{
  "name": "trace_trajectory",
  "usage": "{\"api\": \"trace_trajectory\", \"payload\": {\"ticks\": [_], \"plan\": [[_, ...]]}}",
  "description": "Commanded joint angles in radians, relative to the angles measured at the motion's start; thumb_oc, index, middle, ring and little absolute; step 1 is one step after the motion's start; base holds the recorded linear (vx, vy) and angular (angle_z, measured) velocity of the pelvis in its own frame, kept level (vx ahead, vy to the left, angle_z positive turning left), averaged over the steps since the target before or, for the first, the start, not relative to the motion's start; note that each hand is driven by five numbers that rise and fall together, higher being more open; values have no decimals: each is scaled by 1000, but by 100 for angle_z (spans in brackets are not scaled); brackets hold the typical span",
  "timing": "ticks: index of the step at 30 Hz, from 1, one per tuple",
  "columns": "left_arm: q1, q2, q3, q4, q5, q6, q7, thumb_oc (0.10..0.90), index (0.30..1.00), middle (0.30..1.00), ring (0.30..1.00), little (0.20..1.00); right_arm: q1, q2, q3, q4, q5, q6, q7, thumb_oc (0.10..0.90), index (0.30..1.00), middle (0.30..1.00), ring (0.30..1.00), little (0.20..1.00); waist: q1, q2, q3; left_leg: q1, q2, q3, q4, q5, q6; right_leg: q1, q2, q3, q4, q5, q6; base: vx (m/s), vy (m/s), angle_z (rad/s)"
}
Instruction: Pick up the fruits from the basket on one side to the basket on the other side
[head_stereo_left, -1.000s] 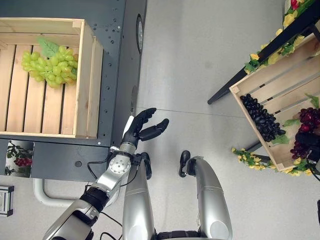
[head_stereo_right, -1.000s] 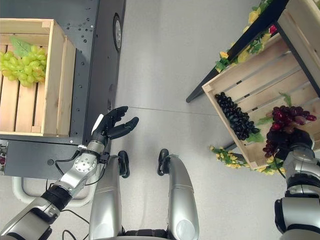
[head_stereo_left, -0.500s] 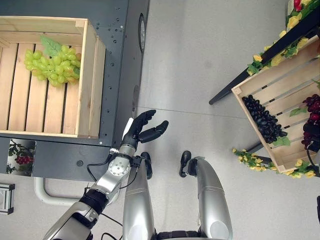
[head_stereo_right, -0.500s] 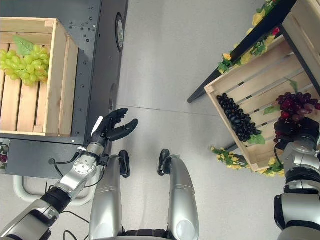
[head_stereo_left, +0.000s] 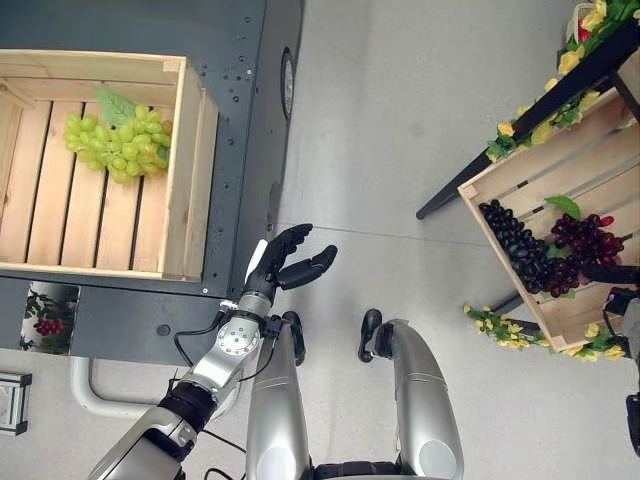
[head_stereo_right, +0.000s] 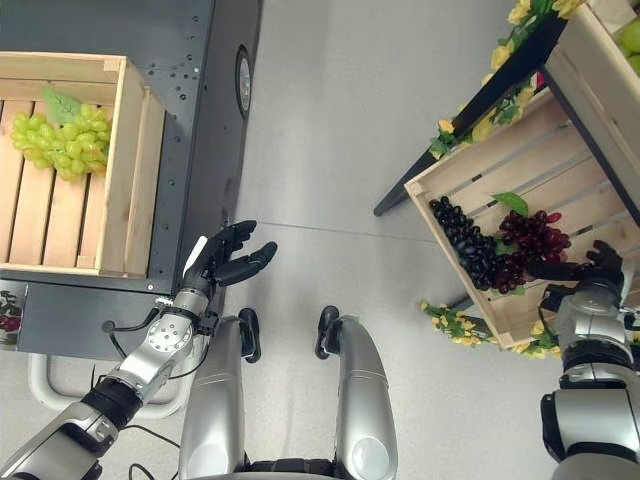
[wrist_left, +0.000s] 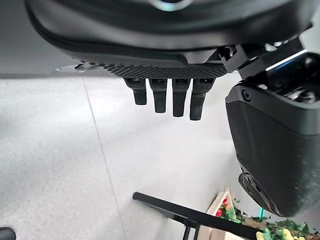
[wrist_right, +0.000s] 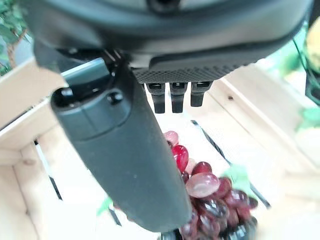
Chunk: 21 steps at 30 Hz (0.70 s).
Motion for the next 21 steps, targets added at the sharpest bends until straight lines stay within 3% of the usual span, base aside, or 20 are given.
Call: {"api": "trace_trajectory", "payload": {"ticks": [1,6,10,15,21], "plan": [[-26,-2,-2,-115,12,-95,4,800,900,900,900,900,7,-43,5,25,-24,-95,0,800,900,900,900,900,17,-35,-18,105,-40,102,-48,-89,78,100,-11,-53,-49,26,16,23,40,2],[-34,-21,4,-97,12,-90,11,800,900,900,900,900,26,18,6,-13,-5,-172,16,800,900,900,900,900,16,-42,-18,186,-40,114,-107,-80,75,176,-8,-48,-104,36,22,27,51,0],[-38,-46,18,-90,53,-92,50,800,900,900,900,900,84,111,18,-143,-34,-240,-19,800,900,900,900,900,7,-41,-18,274,-45,131,-200,-55,72,250,-6,-31,-181,54,32,29,79,-3],[-44,-75,26,-83,139,-87,114,800,900,900,900,900,164,236,54,-329,-61,-277,-53,800,900,900,900,900,-9,-29,-22,396,-66,148,-350,-5,64,342,-4,-9,-281,78,53,31,88,-6],[2,-100,43,-69,181,-101,148,800,900,900,900,900,314,371,108,-475,-137,-337,-112,800,900,900,900,900,-22,-13,-82,497,-99,149,-527,52,63,424,-3,6,-421,116,85,45,57,1]]}}
